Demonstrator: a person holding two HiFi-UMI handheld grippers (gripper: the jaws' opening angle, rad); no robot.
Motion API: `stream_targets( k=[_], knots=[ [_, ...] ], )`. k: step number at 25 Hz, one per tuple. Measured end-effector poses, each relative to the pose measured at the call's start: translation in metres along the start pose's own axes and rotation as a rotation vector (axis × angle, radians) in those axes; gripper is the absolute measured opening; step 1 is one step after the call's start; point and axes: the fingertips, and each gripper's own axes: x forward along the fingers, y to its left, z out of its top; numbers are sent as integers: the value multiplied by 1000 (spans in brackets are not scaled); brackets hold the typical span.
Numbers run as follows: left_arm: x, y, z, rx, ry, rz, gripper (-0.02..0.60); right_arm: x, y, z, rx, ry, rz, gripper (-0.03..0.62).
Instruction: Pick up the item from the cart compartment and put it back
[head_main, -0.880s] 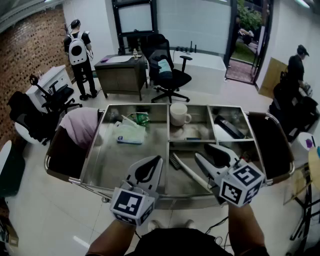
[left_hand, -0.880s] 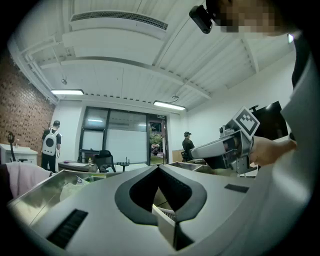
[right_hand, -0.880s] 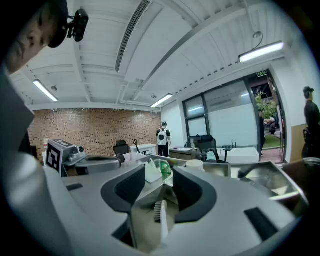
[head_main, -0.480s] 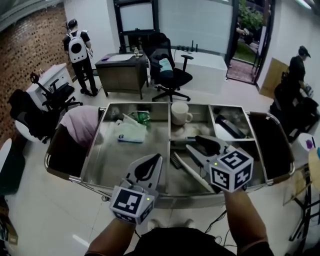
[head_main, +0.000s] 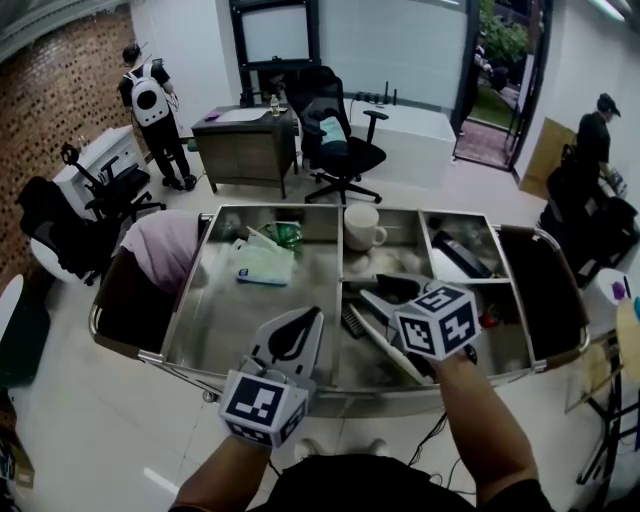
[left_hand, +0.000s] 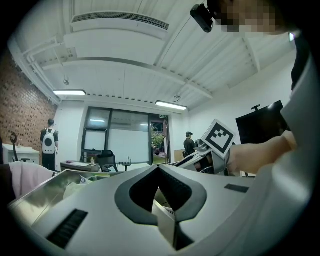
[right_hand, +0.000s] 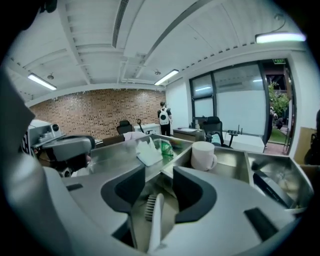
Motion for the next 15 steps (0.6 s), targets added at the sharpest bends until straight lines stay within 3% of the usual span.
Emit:
stream_targets(
  k=[15],
  knots=[
    [-2, 5, -4, -9, 1, 6, 0, 53, 11, -76, -120, 318, 31, 196]
  ],
)
